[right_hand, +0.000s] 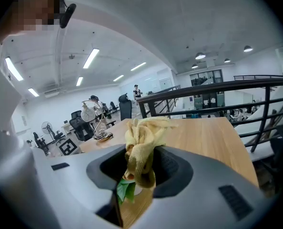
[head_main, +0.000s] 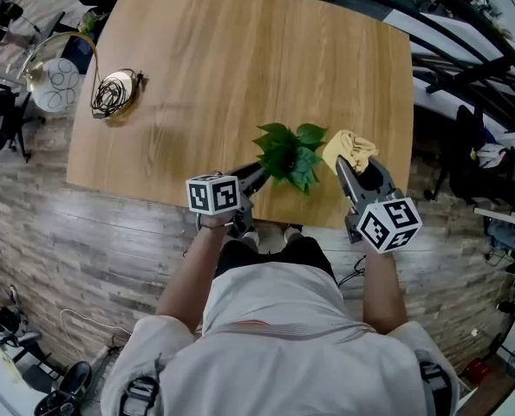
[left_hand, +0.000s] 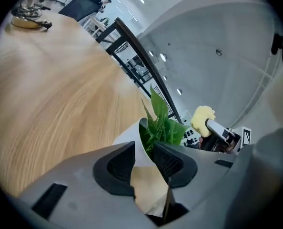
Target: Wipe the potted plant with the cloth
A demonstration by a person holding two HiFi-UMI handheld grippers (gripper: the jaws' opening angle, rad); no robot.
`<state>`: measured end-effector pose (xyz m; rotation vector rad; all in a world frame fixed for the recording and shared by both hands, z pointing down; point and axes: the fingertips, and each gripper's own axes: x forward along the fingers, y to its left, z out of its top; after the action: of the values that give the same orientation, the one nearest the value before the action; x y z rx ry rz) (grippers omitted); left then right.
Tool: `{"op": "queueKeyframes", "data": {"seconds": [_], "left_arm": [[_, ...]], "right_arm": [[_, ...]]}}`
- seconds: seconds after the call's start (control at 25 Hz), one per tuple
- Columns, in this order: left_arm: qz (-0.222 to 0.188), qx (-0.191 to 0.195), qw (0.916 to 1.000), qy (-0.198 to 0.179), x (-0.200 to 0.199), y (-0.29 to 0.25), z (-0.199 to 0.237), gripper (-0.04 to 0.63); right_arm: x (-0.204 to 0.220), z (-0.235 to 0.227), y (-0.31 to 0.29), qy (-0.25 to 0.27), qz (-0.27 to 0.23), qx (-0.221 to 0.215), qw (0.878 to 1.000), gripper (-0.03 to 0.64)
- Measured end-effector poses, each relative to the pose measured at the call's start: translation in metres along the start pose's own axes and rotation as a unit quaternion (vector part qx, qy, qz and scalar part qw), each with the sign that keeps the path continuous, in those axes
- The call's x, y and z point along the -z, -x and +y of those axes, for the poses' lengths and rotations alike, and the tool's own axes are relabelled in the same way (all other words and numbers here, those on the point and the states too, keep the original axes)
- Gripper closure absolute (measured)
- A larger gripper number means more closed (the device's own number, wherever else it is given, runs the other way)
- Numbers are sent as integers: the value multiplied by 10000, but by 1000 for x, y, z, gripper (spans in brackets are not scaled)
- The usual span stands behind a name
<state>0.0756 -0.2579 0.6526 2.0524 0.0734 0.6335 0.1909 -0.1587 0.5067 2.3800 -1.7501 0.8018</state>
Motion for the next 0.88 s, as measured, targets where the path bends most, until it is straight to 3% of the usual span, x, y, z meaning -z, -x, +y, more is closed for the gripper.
{"op": "queueKeyframes", "data": {"seconds": [0.16,0.28,0.44,0.56,0.64,0.88], "left_arm": [[84,133,9993,345,7,-12,-3,491],[27,227,9976,657,6,-14,-2,503],[-13,198,9967,784,3,-14,1,511],[-73,139,9960,882,3,-15,0,515],[-111,119,9955,929,3,-15,-1,517],[-190,144,9944,1029,3,-15,1,517]], "right_arm": [[1,14,-10,235,139,-486,9984,428],[1,49,-26,741,357,-1262,9886,428],[18,107,-52,1690,903,-2422,9511,426],[36,123,-69,2081,1385,-2738,9287,426],[43,114,-83,2094,1609,-2545,9303,426],[27,31,-116,1362,1499,-952,9746,425]]}}
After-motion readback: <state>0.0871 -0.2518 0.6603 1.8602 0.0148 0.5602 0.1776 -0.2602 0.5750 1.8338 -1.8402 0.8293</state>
